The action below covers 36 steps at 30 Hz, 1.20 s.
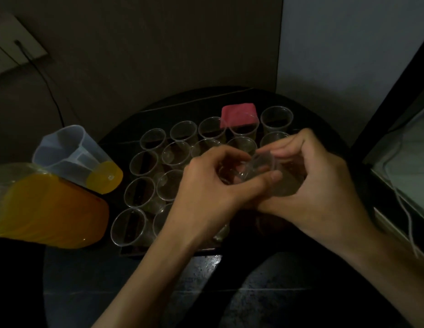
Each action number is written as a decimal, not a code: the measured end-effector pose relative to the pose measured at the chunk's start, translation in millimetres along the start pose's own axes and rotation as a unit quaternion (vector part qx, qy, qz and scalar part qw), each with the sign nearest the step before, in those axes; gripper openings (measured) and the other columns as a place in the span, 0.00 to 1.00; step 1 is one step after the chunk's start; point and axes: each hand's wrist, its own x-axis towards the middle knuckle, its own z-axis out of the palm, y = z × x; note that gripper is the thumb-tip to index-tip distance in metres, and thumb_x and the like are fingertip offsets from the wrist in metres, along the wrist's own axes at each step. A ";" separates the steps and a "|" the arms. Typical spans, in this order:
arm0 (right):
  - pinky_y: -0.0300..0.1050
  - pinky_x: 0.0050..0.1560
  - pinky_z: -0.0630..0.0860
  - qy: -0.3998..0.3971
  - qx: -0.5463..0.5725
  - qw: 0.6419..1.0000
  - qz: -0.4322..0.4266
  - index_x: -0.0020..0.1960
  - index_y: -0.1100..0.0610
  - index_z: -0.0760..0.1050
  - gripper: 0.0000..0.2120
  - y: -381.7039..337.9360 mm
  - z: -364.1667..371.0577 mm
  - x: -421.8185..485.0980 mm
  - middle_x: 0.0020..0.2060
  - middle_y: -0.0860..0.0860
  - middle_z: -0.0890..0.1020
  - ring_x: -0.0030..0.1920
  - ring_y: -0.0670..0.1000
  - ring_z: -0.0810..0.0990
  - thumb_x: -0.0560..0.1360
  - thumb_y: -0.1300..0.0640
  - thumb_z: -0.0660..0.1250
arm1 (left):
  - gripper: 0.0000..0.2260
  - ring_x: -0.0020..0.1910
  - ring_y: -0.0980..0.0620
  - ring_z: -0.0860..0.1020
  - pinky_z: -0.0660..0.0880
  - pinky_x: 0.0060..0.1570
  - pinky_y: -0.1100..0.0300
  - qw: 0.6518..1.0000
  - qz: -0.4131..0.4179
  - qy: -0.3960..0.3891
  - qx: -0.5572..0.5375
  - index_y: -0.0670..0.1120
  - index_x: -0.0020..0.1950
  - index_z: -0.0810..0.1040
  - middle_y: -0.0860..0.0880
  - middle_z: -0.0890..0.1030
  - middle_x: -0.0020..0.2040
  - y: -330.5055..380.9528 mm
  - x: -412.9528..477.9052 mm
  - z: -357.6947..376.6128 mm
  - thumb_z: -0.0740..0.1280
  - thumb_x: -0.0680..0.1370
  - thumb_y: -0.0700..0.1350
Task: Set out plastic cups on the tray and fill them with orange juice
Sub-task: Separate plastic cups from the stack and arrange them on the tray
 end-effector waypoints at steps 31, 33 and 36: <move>0.20 0.53 0.67 -0.071 -0.142 0.985 0.068 0.65 0.44 0.75 0.36 37.6 -51.4 -54.7 0.57 0.35 0.70 0.58 0.31 0.72 0.60 0.43 0.82 | 0.30 0.57 0.54 0.72 0.71 0.55 0.64 0.945 0.149 0.049 0.287 0.48 0.65 0.78 0.53 0.76 0.59 -41.3 -35.3 32.1 0.76 0.67 0.59; 0.19 0.54 0.66 -0.069 -0.146 0.984 0.075 0.67 0.42 0.73 0.37 41.3 -48.0 -54.8 0.57 0.33 0.68 0.59 0.29 0.70 0.60 0.41 0.81 | 0.29 0.57 0.53 0.72 0.74 0.55 0.58 0.945 0.145 0.045 0.290 0.47 0.64 0.79 0.52 0.76 0.58 -48.8 -34.1 34.6 0.75 0.67 0.59; 0.19 0.54 0.65 -0.083 -0.139 0.982 0.099 0.72 0.46 0.70 0.41 47.3 -42.2 -55.1 0.57 0.32 0.67 0.60 0.28 0.69 0.62 0.44 0.82 | 0.28 0.57 0.53 0.72 0.76 0.55 0.54 0.947 0.136 0.034 0.289 0.48 0.64 0.78 0.53 0.75 0.59 -56.3 -34.0 37.4 0.71 0.67 0.60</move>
